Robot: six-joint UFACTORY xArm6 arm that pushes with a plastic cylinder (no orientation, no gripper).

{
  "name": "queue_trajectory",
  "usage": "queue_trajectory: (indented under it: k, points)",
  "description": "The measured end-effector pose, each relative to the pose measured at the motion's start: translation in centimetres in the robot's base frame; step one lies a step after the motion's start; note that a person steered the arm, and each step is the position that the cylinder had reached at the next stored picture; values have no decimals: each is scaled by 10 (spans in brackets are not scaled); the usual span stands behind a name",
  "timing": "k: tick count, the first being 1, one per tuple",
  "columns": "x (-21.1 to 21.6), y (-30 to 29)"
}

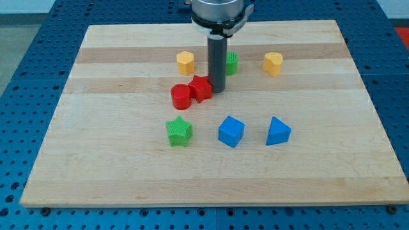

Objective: Slide the red star and red circle down and a bit left

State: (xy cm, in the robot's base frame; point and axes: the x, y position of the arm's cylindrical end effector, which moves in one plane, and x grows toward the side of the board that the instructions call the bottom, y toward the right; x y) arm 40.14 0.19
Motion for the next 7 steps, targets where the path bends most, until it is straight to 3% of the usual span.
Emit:
queue_trajectory:
  k: [4, 7]
  points:
    - [38, -56]
    - [40, -65]
